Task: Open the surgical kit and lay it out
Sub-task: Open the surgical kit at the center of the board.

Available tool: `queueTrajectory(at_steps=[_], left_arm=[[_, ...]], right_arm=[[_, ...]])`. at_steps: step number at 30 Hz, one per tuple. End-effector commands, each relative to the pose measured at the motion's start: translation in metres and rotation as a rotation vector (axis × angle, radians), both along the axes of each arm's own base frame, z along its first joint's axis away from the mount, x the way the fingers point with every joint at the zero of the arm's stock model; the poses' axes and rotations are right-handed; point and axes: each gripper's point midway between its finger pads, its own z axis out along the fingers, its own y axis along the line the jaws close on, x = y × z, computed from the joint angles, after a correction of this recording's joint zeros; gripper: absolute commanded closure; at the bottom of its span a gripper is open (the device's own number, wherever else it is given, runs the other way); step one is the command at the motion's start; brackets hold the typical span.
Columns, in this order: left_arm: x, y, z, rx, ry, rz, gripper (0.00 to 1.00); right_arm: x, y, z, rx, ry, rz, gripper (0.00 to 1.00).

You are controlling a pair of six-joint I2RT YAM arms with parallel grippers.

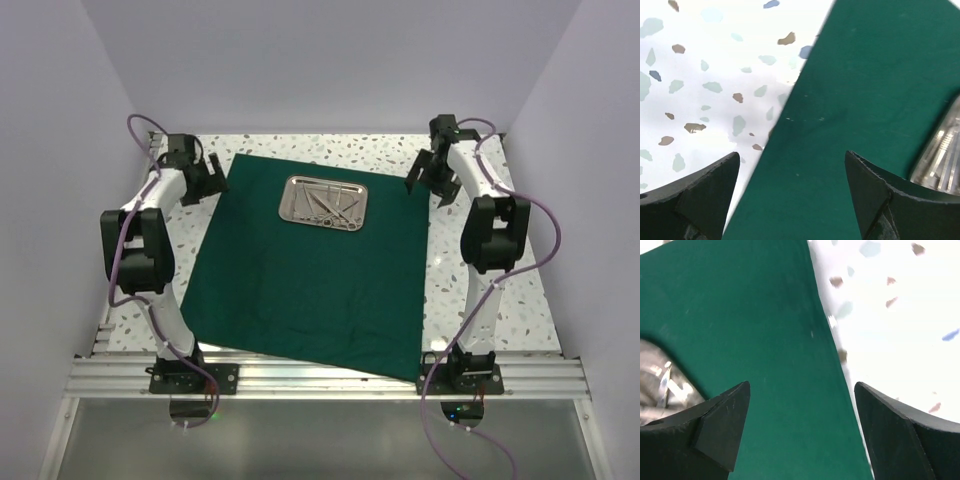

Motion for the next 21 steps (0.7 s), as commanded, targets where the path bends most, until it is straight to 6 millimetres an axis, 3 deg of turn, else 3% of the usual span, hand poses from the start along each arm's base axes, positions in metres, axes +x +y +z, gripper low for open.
queueTrajectory(at_steps=[1,4,10,12,13,14,16,17,18,19,21], left_arm=[[0.016,0.003,-0.004,-0.011,-0.031,-0.018,0.12],[0.016,-0.002,-0.015,-0.042,-0.019,-0.03,0.12],[0.015,-0.004,-0.032,-0.053,0.006,-0.042,0.19],[0.016,-0.009,-0.038,-0.072,0.005,-0.05,0.24],[0.015,-0.013,-0.045,-0.09,0.02,-0.058,0.3],[0.015,-0.014,-0.047,-0.097,0.026,-0.062,0.36],[0.011,-0.015,-0.057,-0.106,0.059,-0.061,0.54],[0.009,-0.016,-0.061,-0.109,0.074,-0.063,0.62],[0.009,-0.016,-0.063,-0.112,0.082,-0.063,0.72],[0.006,-0.017,-0.069,-0.121,0.103,-0.065,0.76],[0.004,-0.02,-0.075,-0.135,0.116,-0.067,0.87]], right_arm=[[0.017,-0.005,-0.026,-0.075,0.03,0.017,0.12],[0.022,-0.011,-0.049,-0.106,0.071,0.014,0.15],[0.025,-0.026,-0.076,-0.165,0.11,0.009,0.25],[0.027,-0.026,-0.084,-0.161,0.115,0.02,0.37],[0.029,-0.025,-0.089,-0.158,0.121,0.032,0.44],[0.03,-0.025,-0.092,-0.155,0.122,0.038,0.63],[0.04,-0.02,-0.093,-0.13,0.103,0.051,0.77],[0.043,-0.019,-0.102,-0.119,0.113,0.054,0.92],[0.045,-0.016,-0.105,-0.104,0.119,0.054,0.97],[0.058,-0.011,-0.098,-0.077,0.08,0.049,1.0],[0.065,-0.005,-0.111,-0.046,0.085,0.044,1.0]])
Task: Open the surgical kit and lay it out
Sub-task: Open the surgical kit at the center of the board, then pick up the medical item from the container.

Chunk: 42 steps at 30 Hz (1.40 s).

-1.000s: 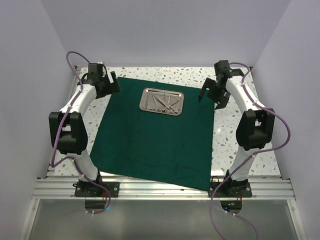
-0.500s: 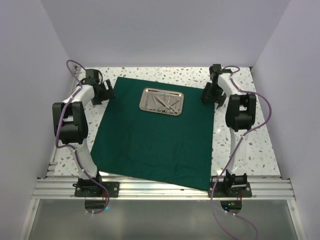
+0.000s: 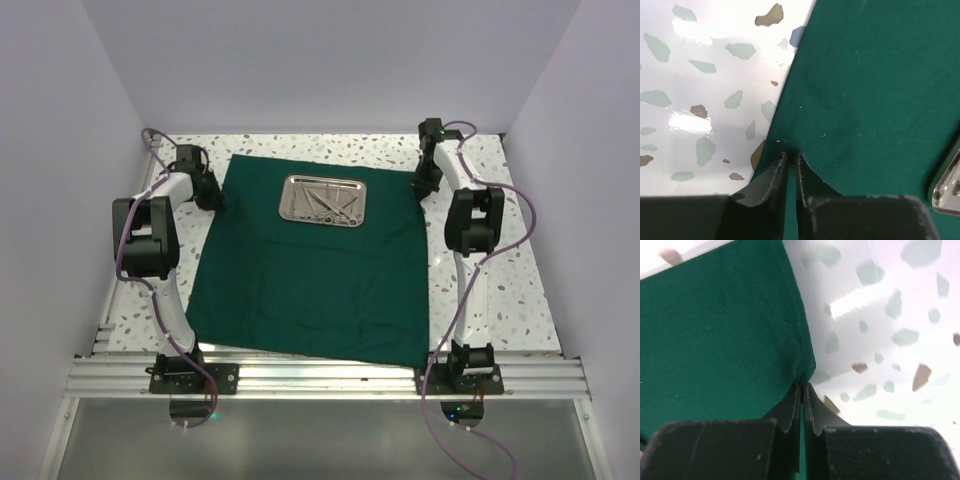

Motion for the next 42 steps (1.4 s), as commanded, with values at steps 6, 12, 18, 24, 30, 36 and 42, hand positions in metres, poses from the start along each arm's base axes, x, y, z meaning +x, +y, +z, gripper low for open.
queueTrajectory(at_steps=[6,12,18,24,30,36,42], left_arm=[[-0.002,-0.007,-0.016,-0.038,0.054,-0.018,1.0],[-0.009,0.002,-0.003,0.01,0.051,0.009,1.0],[-0.006,0.009,0.008,0.041,0.075,0.029,0.66],[-0.006,0.017,0.058,0.078,0.006,0.064,0.0],[-0.029,0.021,0.089,0.106,-0.048,0.079,0.0],[-0.055,0.015,0.086,0.093,-0.048,0.064,0.0],[-0.079,0.011,0.083,0.085,-0.039,0.039,0.0]], right_arm=[[0.067,0.023,-0.022,0.149,-0.153,-0.036,1.0],[0.095,0.019,-0.006,0.179,-0.267,-0.071,1.0],[0.086,0.004,0.01,0.165,-0.261,-0.078,0.51],[0.082,-0.012,0.076,0.115,-0.348,-0.078,0.17],[0.077,0.044,0.12,0.271,-0.423,0.02,0.18],[0.069,0.14,0.131,0.371,-0.449,0.27,0.18],[0.051,0.195,0.115,0.391,-0.406,0.389,0.36]])
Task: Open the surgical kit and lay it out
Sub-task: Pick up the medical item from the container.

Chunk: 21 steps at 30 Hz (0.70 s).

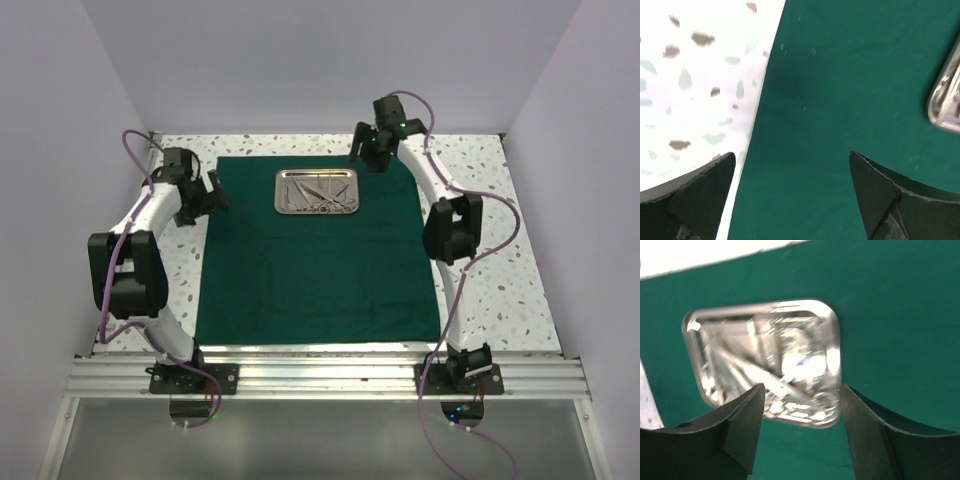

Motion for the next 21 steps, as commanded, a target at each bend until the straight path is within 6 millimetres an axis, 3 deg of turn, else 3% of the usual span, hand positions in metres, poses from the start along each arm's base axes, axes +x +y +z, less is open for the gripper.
queueTrajectory(at_steps=[1,3,8,12,21], left_arm=[[-0.008,-0.001,0.016,0.002,-0.061,-0.031,0.0],[-0.017,-0.004,0.017,-0.005,-0.068,-0.04,0.0],[-0.039,-0.008,0.011,-0.017,-0.069,-0.057,0.0],[-0.053,-0.013,0.017,-0.032,-0.097,-0.073,0.0],[-0.074,-0.013,0.019,-0.008,-0.11,-0.1,0.0]], right_arm=[[-0.009,0.028,0.011,0.026,-0.029,0.101,0.37],[-0.019,0.046,0.004,0.008,-0.02,0.152,0.37],[-0.035,0.064,-0.013,-0.072,0.0,0.206,0.4],[-0.038,0.059,-0.036,-0.133,0.043,0.232,0.41],[-0.056,0.049,-0.062,-0.261,0.083,0.31,0.44]])
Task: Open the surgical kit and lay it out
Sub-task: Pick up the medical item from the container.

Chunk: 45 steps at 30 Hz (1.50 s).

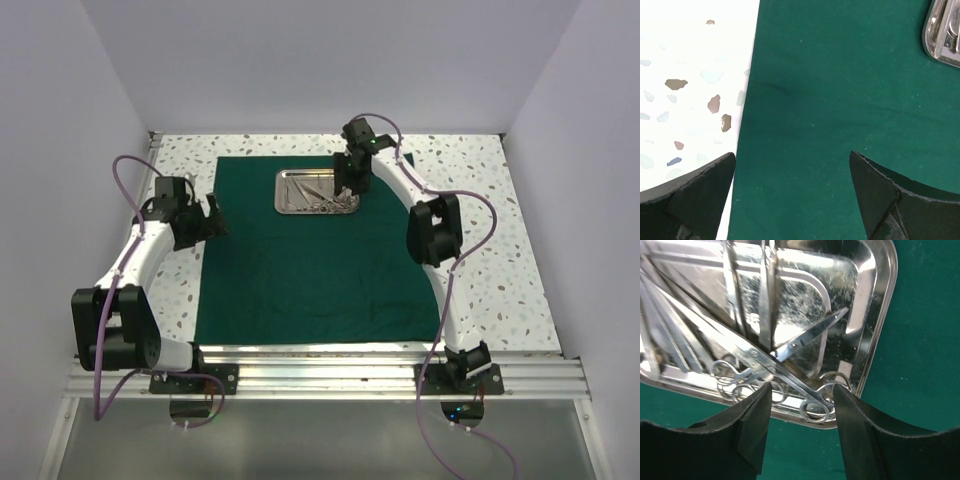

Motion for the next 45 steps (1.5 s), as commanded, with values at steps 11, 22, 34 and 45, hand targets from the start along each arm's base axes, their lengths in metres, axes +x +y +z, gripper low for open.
queueTrajectory(at_steps=[11,22,34,45], left_arm=[[0.004,-0.003,0.01,0.001,-0.064,-0.05,0.0],[0.003,0.0,0.01,0.014,-0.053,-0.047,0.0],[0.005,0.0,0.007,0.016,-0.039,-0.054,0.0],[0.004,-0.001,0.004,0.012,-0.041,-0.057,0.0]], right_arm=[[-0.016,0.006,-0.006,-0.063,-0.001,0.118,0.44],[-0.021,-0.007,-0.032,-0.136,0.043,0.119,0.49],[-0.025,-0.01,-0.061,-0.233,0.068,0.11,0.67],[-0.006,-0.02,-0.02,-0.262,-0.027,0.063,1.0]])
